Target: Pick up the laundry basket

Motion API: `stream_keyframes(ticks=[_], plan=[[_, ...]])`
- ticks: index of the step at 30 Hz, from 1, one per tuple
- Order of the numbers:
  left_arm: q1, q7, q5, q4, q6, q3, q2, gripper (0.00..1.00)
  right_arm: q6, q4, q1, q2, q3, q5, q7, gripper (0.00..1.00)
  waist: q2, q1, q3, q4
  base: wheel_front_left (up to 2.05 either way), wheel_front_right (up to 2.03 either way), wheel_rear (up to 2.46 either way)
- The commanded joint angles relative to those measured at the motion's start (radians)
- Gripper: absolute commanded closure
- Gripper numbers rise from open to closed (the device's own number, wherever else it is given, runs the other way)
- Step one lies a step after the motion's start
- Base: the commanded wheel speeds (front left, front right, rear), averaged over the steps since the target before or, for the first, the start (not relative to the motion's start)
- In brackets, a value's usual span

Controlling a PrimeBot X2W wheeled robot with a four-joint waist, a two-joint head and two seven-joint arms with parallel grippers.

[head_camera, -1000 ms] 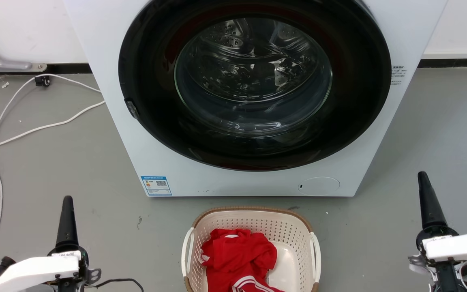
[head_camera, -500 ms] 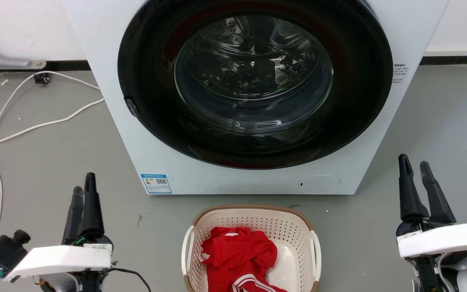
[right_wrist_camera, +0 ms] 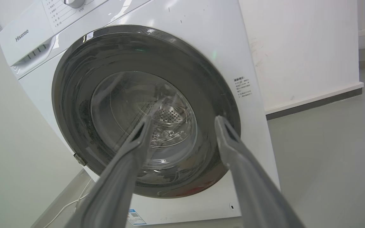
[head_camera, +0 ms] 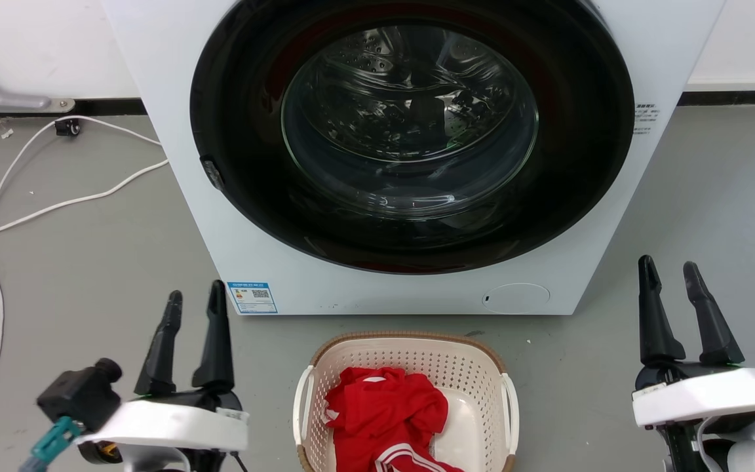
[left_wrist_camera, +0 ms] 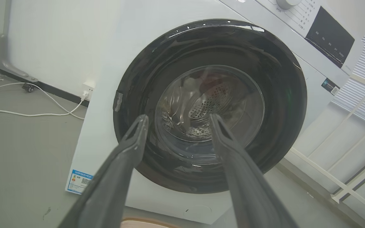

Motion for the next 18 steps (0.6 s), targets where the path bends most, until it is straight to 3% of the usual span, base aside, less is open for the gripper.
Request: stream_keyframes(ticks=[1, 8, 18], plan=[[0.003, -0.011, 0.053, -0.010, 0.004, -0.022, 0.004, 0.00, 0.002, -0.004, 0.001, -0.004, -0.003, -0.037, -0.012, 0.00, 0.0000, 0.0000, -0.001, 0.000, 0.00, 0.00, 0.00], [0.009, -0.030, 0.146, 0.019, 0.007, -0.058, 0.008, 0.00, 0.002, 0.013, 0.009, -0.004, 0.004, -0.131, -0.031, 0.00, 0.0000, 0.0000, -0.002, -0.002, 0.00, 0.00, 0.00], [0.001, -0.051, 0.273, 0.007, 0.071, -0.115, 0.040, 0.00, 0.002, 0.011, 0.011, -0.004, 0.009, -0.249, -0.053, 0.00, 0.0000, 0.0000, 0.007, -0.002, 0.00, 0.00, 0.00]])
